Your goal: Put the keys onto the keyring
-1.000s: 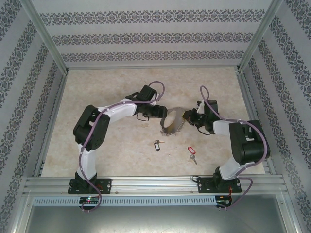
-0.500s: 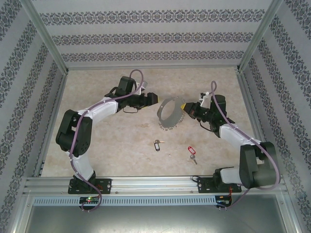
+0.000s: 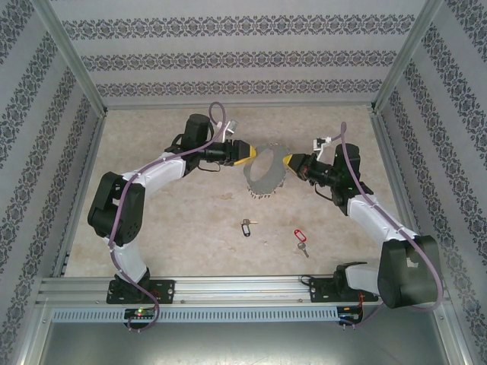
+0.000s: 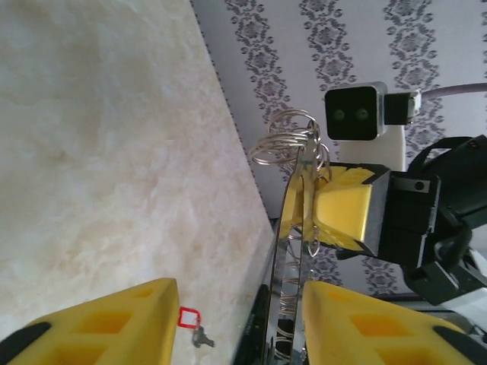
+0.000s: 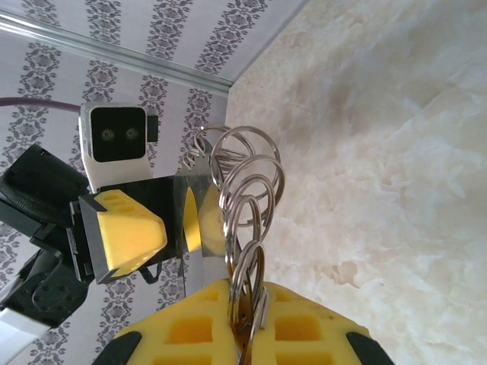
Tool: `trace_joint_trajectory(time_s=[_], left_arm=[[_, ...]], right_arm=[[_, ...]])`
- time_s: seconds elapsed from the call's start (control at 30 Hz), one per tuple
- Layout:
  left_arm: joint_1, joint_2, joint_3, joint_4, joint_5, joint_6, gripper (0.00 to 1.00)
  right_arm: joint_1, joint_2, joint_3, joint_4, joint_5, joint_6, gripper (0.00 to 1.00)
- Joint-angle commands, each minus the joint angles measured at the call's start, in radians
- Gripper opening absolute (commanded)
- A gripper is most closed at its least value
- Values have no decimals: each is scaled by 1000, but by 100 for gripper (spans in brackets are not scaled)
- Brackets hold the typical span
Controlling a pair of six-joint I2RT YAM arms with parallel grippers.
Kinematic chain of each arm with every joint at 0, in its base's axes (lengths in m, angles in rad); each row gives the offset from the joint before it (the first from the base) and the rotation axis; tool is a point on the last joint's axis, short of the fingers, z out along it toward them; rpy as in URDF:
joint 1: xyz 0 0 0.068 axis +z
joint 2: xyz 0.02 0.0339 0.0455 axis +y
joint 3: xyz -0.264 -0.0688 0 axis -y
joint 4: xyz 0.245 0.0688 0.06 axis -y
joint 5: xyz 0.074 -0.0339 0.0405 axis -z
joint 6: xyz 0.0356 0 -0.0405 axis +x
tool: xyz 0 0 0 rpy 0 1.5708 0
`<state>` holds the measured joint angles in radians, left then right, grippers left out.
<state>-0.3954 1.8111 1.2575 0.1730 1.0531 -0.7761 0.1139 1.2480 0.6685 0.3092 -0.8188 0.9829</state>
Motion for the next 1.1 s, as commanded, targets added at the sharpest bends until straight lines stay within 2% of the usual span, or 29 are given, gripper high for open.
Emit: trace_joint_trajectory(time_s=[0.0,0.13,0.2,0.3,0.4,0.5,0.6,0.73,0.83,0.9,1.0,1.07], left_arm=[[-20,-21,33,78,67,-27,42],[-27,-36,34,83,84,-26,30],[-27,-53,30,85,83,-27,19],[-28,-90,16,88,57,-11,1],[-27,-154,-12,111,8,19,0],[-28,-225,-8,71,-35,91,0],[-27,-310,5,-47,-101,233,0],[-27,-405,32,-229,-134,456,0],[-28,-457,48,-346,-97,642,0],[-28,-484,70,-439,-140,711,0],[-28,-519,78,-505,-152,800,0],[-28,-547,61,-491,-154,820,0]], right_arm=[[5,-27,40,21,-28,23,7],[7,-27,46,21,-25,25,7],[7,-29,46,19,-25,23,9],[9,-43,49,8,-13,8,17],[7,-82,66,-60,23,-35,25],[-2,-151,70,-109,68,-68,45],[-6,-242,90,-186,117,-154,61],[-8,-371,89,-247,190,-308,72],[-4,-453,33,-186,182,-403,70],[7,-494,3,-162,169,-483,67],[64,-526,-24,-176,180,-623,55],[135,-537,-43,-174,211,-743,44]])
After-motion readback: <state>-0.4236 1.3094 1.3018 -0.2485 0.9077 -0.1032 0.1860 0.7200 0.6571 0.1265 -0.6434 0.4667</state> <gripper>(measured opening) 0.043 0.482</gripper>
